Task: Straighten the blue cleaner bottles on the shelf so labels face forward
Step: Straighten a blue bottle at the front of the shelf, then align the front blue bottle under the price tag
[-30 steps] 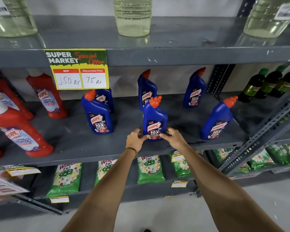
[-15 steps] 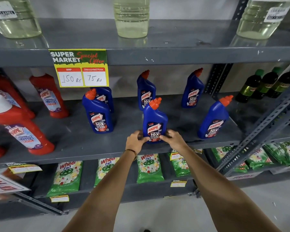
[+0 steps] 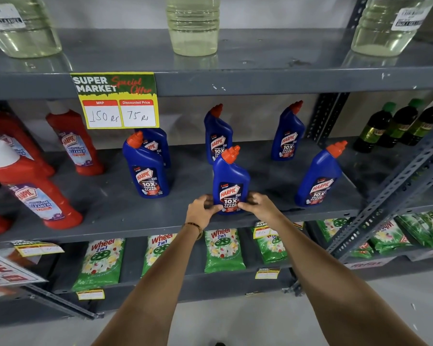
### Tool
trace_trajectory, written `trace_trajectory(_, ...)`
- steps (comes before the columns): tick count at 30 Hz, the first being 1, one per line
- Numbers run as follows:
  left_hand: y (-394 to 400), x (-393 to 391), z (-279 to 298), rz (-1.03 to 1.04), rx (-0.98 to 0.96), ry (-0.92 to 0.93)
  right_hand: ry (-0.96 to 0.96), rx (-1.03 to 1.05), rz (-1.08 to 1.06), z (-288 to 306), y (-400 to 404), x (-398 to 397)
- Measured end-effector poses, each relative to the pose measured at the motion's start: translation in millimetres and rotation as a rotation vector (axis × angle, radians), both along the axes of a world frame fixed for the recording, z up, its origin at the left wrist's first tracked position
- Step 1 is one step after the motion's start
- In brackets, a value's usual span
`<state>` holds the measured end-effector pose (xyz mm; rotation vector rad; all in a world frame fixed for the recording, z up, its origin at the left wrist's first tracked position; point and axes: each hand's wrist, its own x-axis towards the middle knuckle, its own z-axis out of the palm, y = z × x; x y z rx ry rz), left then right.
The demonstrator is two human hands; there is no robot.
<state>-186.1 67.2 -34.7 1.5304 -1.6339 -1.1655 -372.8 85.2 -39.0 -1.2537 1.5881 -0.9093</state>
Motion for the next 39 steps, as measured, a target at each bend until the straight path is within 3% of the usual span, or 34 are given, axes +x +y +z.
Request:
trace_trajectory(11, 3.5, 17.1, -5.7, -0.001, -0.003, -0.069, -0.041, 0.047, -0.1, -2.0, 12.0, 3.0)
trace_trajectory(21, 8.5, 112.7, -6.1, -0.002, 0.041, -0.053, 0.23, 0.007, -0.458, -7.3, 46.5, 65.5)
trace_trajectory(28, 4.8, 178.9, -4.2, 0.053, 0.044, -0.064, 0.209, -0.036, -0.386, -3.4, 48.0, 140.0)
trace_trajectory(39, -35.1, 221.0, -0.2, 0.133, 0.032, -0.117, 0.11, 0.005, -0.197, 5.8, -30.5, 206.5)
